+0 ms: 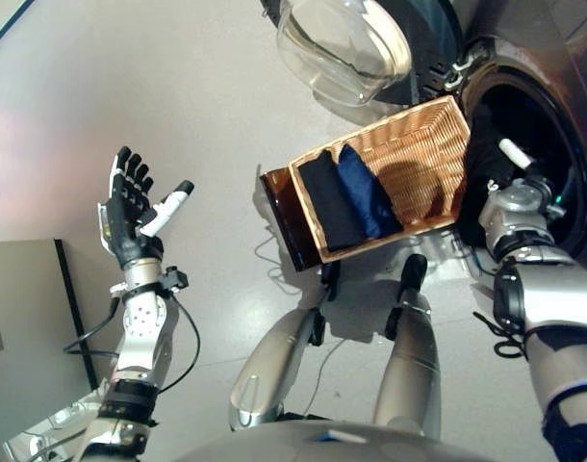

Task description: Pick up the clothes and place them into the washing machine

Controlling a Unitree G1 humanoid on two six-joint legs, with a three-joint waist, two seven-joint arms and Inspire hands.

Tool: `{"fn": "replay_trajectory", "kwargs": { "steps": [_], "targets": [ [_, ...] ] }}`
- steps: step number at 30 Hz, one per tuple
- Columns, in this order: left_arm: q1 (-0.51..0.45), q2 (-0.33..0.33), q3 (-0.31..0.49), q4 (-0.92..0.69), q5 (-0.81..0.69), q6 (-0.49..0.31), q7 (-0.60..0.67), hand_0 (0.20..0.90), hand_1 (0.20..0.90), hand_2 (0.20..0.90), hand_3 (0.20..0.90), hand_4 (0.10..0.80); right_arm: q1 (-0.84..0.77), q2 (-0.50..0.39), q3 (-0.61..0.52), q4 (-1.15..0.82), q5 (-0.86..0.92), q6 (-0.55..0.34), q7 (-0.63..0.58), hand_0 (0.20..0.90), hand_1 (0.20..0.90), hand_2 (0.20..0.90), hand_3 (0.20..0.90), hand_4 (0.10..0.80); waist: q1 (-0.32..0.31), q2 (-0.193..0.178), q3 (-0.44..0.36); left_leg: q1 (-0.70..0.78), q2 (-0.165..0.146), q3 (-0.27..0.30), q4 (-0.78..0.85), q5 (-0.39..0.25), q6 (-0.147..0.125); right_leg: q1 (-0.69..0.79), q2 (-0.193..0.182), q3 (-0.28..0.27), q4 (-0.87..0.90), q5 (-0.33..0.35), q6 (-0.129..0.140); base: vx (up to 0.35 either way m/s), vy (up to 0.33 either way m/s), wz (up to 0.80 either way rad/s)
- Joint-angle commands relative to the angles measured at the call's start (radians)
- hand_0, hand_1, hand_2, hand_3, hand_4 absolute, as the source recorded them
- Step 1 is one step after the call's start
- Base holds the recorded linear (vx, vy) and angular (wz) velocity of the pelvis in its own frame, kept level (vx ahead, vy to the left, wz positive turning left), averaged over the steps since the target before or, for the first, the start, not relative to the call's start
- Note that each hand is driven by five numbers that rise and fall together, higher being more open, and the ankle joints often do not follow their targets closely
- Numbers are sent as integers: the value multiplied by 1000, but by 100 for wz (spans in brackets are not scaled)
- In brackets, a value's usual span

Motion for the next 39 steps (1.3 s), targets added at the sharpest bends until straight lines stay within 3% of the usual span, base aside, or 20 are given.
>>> {"fn": "replay_trajectory", "kwargs": {
  "steps": [1, 7, 13, 20, 24, 34, 39],
  "targets": [
    [10, 45, 58, -41, -2, -85, 34, 900, 900, 900, 900, 800, 4, 57, 10, -59, 132, -125, 20, 200, 200, 200, 200, 300, 18, 8, -71, -50, -9, -1, 47, -70, -76, 99, 8, 6, -78, -56, 1, 11, 17, -4],
    [12, 20, 54, -44, -32, -85, 34, 900, 900, 900, 900, 800, 24, 181, -87, -142, 421, -272, 91, 200, 200, 200, 200, 300, 16, 15, -66, -57, -7, 4, 47, -71, -74, 91, 12, 13, -80, -56, -3, 6, 12, -6],
    [6, 0, 58, -43, -56, -96, 25, 900, 900, 900, 900, 800, 54, 286, -93, -241, 527, -353, 178, 200, 200, 200, 200, 300, 16, 14, -62, -63, -9, 5, 59, -75, -72, 85, 13, 14, -72, -61, -7, 0, 0, 0],
    [-4, -29, 47, -28, -74, -120, 7, 900, 900, 900, 900, 800, 112, 410, -94, -384, 700, -445, 361, 200, 200, 200, 200, 300, 18, 10, -69, -51, -12, 1, 67, -81, -71, 100, 7, 13, -63, -68, -7, 14, 10, 3],
    [-8, -33, 35, -26, -74, -126, 0, 900, 900, 900, 900, 800, 116, 449, -100, -410, 746, -478, 396, 200, 200, 200, 200, 300, 22, 11, -69, -54, -17, 1, 77, -86, -70, 101, 4, 12, -58, -70, -7, 6, 6, 1],
    [16, -39, 31, -20, -68, -129, -6, 900, 900, 900, 900, 800, 85, 419, -145, -491, 750, -550, 380, 200, 200, 200, 200, 300, 36, 45, -75, -65, -24, 4, 83, -92, -67, 84, 0, 25, -38, -84, -6, 3, 1, 0],
    [25, -24, 30, -5, -65, -140, -33, 900, 900, 900, 900, 800, 39, 257, -233, -594, 669, -617, 290, 200, 200, 200, 200, 300, 45, 86, -91, -67, -33, 5, 80, -89, -73, 80, -14, 36, -34, -95, 1, 11, 6, 1]
  ]
}}
